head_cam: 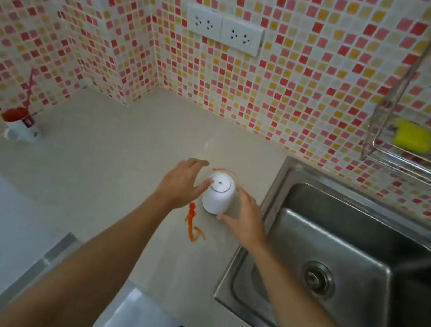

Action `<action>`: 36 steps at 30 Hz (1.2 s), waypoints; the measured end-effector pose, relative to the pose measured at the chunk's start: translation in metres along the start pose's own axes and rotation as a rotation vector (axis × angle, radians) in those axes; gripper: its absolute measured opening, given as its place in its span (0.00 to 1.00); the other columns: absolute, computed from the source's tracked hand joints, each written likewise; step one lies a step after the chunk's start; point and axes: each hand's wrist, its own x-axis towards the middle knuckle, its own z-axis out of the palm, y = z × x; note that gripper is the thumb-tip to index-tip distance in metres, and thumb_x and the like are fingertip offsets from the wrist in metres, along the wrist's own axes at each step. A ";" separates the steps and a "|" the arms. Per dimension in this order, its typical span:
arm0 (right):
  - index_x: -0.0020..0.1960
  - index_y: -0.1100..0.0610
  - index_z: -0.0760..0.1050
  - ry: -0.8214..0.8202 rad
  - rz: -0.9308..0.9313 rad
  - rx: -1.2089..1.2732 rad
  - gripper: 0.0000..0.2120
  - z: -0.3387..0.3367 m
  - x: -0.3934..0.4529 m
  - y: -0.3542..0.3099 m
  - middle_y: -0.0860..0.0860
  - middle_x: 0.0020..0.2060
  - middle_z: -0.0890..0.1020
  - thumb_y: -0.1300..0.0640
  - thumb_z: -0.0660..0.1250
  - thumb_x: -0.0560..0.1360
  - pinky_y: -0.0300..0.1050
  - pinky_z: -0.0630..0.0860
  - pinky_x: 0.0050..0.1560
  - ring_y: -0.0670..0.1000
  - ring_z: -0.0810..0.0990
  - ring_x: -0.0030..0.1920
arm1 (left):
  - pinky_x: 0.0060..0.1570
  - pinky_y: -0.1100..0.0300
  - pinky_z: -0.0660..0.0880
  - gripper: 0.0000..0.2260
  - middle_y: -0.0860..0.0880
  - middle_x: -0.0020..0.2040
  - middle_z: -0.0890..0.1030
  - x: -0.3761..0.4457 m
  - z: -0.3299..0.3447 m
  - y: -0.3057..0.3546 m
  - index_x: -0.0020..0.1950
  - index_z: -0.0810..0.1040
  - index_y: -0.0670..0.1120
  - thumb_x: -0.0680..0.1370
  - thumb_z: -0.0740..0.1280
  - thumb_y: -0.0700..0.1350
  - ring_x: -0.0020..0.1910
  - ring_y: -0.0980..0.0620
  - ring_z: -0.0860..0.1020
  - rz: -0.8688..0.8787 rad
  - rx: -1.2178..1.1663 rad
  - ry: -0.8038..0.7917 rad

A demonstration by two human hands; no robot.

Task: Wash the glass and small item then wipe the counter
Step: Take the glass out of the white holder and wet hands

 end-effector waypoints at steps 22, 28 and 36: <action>0.62 0.48 0.71 0.337 0.145 -0.062 0.35 0.084 0.025 0.030 0.48 0.58 0.78 0.33 0.72 0.61 0.48 0.68 0.58 0.52 0.75 0.59 | 0.60 0.56 0.70 0.39 0.49 0.67 0.71 0.030 0.043 -0.006 0.72 0.66 0.49 0.65 0.76 0.61 0.62 0.47 0.71 0.156 -0.088 -0.151; 0.63 0.48 0.70 0.351 0.136 -0.052 0.34 0.085 0.025 0.030 0.47 0.59 0.78 0.34 0.72 0.62 0.46 0.67 0.58 0.51 0.74 0.59 | 0.59 0.51 0.73 0.40 0.48 0.66 0.71 0.032 0.039 -0.004 0.74 0.65 0.50 0.66 0.75 0.62 0.62 0.47 0.71 0.164 -0.058 -0.155; 0.63 0.48 0.70 0.345 0.128 -0.057 0.34 0.085 0.026 0.031 0.46 0.59 0.77 0.35 0.73 0.62 0.45 0.65 0.60 0.51 0.73 0.60 | 0.56 0.54 0.74 0.40 0.49 0.64 0.71 0.031 0.028 -0.001 0.72 0.65 0.51 0.66 0.74 0.63 0.60 0.48 0.72 0.173 -0.051 -0.118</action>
